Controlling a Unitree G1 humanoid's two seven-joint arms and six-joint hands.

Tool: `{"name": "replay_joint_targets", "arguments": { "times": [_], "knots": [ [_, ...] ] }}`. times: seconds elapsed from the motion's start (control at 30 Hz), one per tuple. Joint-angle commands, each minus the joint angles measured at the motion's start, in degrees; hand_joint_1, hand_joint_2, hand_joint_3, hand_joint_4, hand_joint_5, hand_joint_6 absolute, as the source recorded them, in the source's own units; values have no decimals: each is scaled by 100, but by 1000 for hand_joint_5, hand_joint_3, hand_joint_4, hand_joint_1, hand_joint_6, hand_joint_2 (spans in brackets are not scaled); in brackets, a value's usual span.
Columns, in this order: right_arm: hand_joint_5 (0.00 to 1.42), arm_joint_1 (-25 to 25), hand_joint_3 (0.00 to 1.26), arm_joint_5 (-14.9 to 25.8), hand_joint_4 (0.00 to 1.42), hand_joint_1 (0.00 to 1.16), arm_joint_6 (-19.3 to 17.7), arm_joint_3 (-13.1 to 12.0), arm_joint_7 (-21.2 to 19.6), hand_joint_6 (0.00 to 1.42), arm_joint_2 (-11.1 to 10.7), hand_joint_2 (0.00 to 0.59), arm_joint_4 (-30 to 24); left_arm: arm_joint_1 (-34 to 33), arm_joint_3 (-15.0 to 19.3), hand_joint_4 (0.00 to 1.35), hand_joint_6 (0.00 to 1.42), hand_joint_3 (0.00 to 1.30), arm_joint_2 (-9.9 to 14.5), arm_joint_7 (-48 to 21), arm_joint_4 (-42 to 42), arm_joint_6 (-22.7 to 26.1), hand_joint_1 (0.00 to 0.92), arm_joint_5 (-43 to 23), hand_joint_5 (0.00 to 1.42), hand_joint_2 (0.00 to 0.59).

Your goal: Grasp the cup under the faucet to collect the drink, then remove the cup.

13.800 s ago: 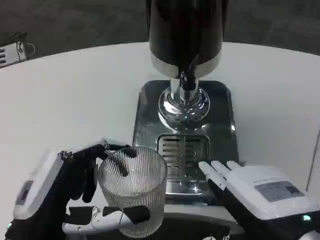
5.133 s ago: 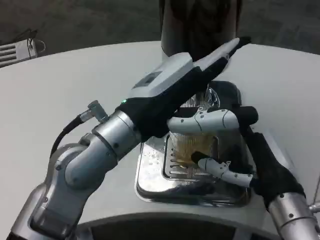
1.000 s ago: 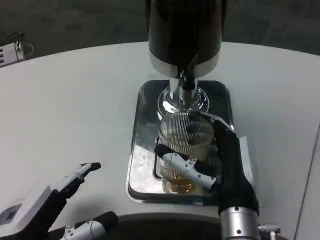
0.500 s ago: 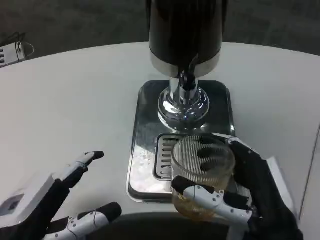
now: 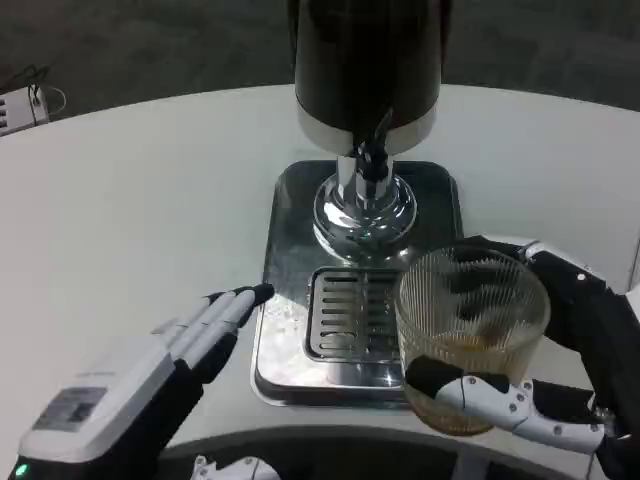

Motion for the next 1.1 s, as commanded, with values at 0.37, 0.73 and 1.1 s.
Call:
{"name": "replay_joint_targets", "arguments": {
  "times": [0.37,0.73,1.1],
  "knots": [
    [1424,370,1168,190,1424,917,-502,-135,303,1424,-104,236,-663,625,173,0,46,0,11,-268,-831,105,0,209,0,88],
    [1424,583,1168,123,1424,913,-587,-97,294,1424,-65,236,-787,759,249,0,40,0,2,-292,-852,47,0,136,0,86],
    [1424,593,1168,121,1424,909,-590,-90,297,1424,-56,242,-794,741,272,0,28,0,29,-324,-834,60,0,116,0,85]
  ]
}}
